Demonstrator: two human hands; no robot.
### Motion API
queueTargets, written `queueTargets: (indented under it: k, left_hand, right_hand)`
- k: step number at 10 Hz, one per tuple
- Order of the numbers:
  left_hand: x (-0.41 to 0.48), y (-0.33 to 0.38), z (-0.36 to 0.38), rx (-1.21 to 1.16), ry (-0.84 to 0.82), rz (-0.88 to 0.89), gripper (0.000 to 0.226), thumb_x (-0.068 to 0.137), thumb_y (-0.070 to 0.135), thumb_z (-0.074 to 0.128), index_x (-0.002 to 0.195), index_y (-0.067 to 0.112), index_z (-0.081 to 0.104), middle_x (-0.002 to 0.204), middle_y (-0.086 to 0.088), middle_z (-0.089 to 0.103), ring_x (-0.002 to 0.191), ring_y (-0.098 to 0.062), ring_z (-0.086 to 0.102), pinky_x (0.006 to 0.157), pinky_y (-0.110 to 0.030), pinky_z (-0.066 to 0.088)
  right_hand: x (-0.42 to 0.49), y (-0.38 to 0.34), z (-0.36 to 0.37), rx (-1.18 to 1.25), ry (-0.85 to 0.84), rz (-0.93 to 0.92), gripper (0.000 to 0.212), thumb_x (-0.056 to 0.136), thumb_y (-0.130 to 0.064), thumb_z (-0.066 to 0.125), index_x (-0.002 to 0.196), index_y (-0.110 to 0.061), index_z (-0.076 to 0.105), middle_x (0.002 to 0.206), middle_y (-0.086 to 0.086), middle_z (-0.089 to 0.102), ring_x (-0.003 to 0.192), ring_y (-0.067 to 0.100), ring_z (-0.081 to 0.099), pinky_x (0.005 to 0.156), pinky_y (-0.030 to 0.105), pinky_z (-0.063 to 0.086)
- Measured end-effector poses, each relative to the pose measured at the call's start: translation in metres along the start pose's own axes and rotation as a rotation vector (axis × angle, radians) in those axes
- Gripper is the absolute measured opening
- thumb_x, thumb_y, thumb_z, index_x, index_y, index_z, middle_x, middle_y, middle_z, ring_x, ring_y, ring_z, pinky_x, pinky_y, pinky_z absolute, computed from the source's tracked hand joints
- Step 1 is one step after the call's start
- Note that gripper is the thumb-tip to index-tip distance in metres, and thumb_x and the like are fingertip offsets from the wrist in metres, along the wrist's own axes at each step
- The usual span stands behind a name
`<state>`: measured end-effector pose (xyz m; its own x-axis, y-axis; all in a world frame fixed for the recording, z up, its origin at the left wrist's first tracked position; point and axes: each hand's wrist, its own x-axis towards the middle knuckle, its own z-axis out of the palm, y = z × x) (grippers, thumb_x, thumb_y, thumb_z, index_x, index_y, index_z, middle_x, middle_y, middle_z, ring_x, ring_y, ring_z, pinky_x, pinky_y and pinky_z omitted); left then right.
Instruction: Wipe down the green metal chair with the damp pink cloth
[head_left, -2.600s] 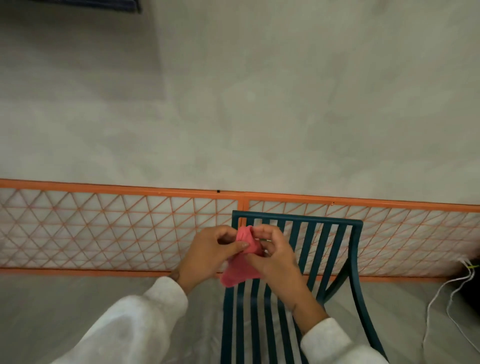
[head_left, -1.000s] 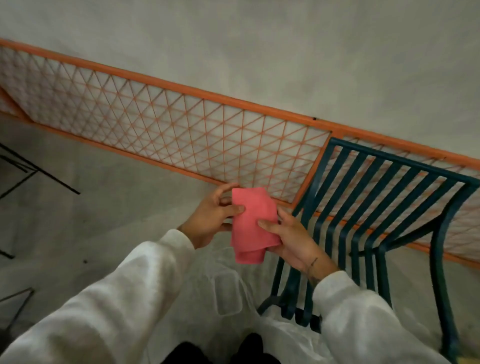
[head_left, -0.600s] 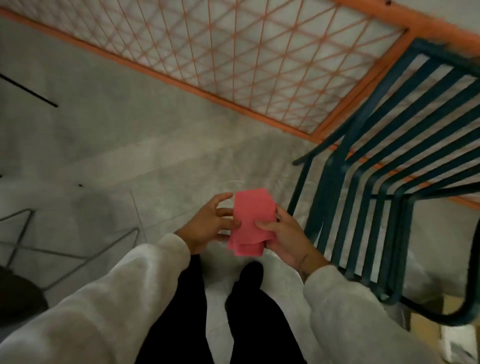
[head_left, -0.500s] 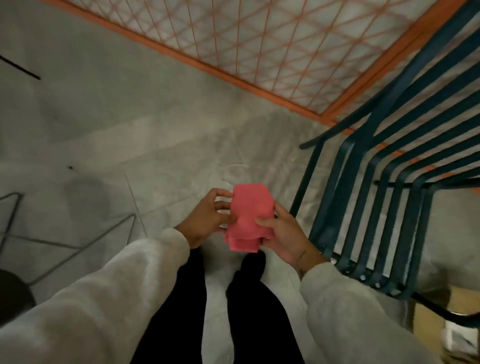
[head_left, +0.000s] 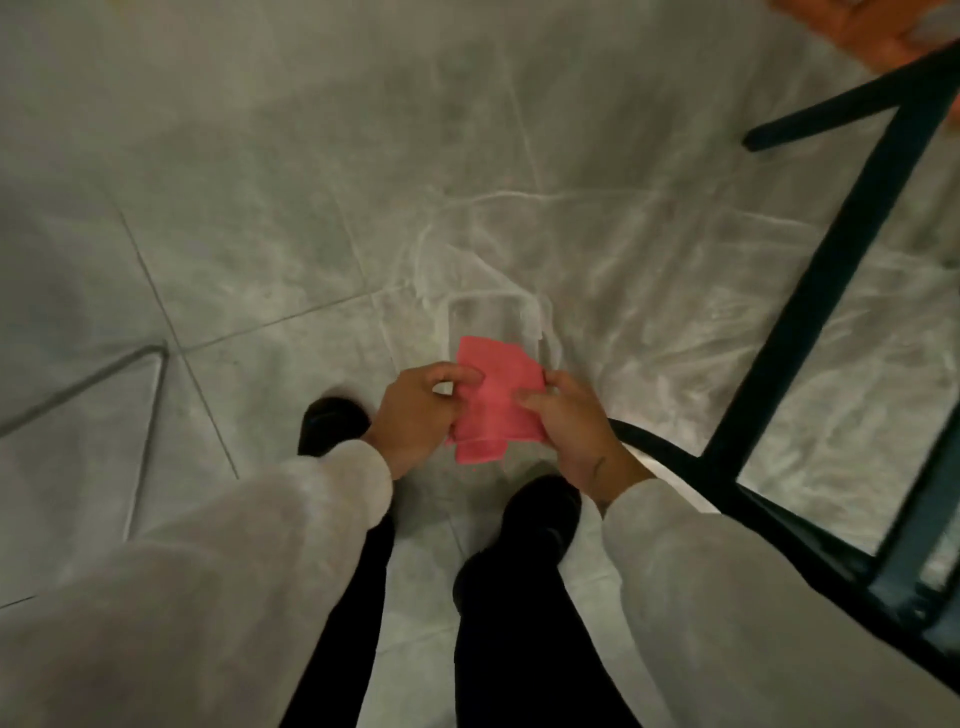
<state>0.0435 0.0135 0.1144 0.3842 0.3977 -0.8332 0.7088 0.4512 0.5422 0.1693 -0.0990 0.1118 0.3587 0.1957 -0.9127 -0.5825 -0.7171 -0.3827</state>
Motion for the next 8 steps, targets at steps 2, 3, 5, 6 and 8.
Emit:
queueTargets:
  k: [2, 3, 5, 6, 8]
  left_hand:
    - [0.071, -0.033, 0.017, 0.136, 0.014, 0.073, 0.046, 0.082, -0.011, 0.052, 0.117, 0.014, 0.069, 0.113, -0.009, 0.068, 0.073, -0.016, 0.066, 0.065, -0.019, 0.055]
    - [0.087, -0.037, 0.023, 0.23, 0.032, 0.143, 0.044, 0.088, -0.004, 0.052, 0.127, 0.013, 0.062, 0.112, 0.0, 0.064, 0.079, -0.01, 0.064, 0.069, -0.008, 0.05]
    - [0.115, -0.051, 0.027, 0.386, -0.05, 0.137, 0.056, 0.085, 0.0, 0.059, 0.138, 0.018, 0.051, 0.125, -0.006, 0.063, 0.103, -0.024, 0.065, 0.093, -0.035, 0.052]
    - [0.118, -0.052, 0.029, 0.431, -0.168, 0.05, 0.06, 0.086, 0.011, 0.066, 0.142, 0.015, 0.045, 0.133, -0.008, 0.057, 0.118, -0.025, 0.058, 0.1, -0.029, 0.046]
    - [0.112, -0.04, 0.02, 0.379, -0.082, 0.095, 0.056, 0.083, 0.011, 0.07, 0.136, 0.018, 0.051, 0.135, -0.005, 0.057, 0.111, -0.018, 0.062, 0.094, -0.026, 0.048]
  right_hand:
    - [0.082, 0.029, 0.013, -0.134, 0.008, -0.108, 0.052, 0.085, 0.005, 0.052, 0.129, -0.022, 0.054, 0.111, 0.004, 0.065, 0.098, 0.021, 0.066, 0.075, 0.032, 0.058]
    - [0.101, 0.032, 0.022, -0.205, 0.058, -0.152, 0.055, 0.084, 0.001, 0.047, 0.134, -0.024, 0.051, 0.114, 0.001, 0.065, 0.099, 0.019, 0.064, 0.086, 0.041, 0.057]
    - [0.119, 0.031, 0.039, -0.284, 0.151, -0.219, 0.048, 0.1, -0.008, 0.035, 0.145, -0.026, 0.039, 0.124, -0.008, 0.054, 0.112, 0.014, 0.053, 0.088, 0.018, 0.045]
    - [0.12, 0.036, 0.044, -0.409, 0.076, -0.193, 0.047, 0.102, -0.023, 0.041, 0.149, -0.026, 0.03, 0.124, -0.01, 0.05, 0.103, 0.01, 0.051, 0.07, 0.006, 0.041]
    - [0.099, 0.028, 0.036, -0.503, 0.073, -0.184, 0.057, 0.092, -0.003, 0.046, 0.147, -0.016, 0.035, 0.135, 0.001, 0.05, 0.113, 0.019, 0.054, 0.074, 0.013, 0.04]
